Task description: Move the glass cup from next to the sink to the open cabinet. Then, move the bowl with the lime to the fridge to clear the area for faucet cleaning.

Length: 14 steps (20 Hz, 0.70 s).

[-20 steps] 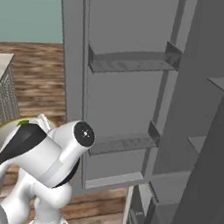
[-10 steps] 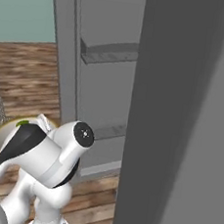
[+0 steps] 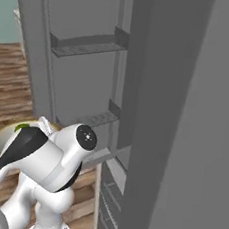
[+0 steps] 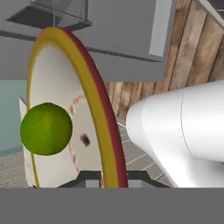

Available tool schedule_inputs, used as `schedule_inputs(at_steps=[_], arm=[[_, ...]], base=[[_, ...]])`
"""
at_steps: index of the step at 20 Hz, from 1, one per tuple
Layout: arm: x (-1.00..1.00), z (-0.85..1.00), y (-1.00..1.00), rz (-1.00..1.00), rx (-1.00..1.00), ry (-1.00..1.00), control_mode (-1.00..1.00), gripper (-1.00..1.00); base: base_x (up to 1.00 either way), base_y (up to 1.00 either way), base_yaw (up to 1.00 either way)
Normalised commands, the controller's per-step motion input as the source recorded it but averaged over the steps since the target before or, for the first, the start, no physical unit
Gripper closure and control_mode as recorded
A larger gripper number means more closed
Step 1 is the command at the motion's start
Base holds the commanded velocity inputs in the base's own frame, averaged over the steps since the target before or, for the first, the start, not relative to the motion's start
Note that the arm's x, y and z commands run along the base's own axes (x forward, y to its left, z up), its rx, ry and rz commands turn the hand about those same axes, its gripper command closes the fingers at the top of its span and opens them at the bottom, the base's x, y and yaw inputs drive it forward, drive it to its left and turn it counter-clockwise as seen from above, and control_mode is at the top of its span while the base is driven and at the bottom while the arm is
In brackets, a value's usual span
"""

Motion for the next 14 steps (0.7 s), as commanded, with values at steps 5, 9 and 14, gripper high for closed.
schedule_inputs(at_steps=[5,9,14], arm=[[0.00,0.00,0.00,0.00,0.00,0.00,1.00,1.00],[0.00,0.00,0.00,0.00,0.00,0.00,1.00,1.00],[0.00,0.00,0.00,0.00,0.00,0.00,1.00,1.00]], base=[[-0.17,0.00,-0.46],[-0.32,0.00,-0.39],[0.00,-0.01,-0.49]])
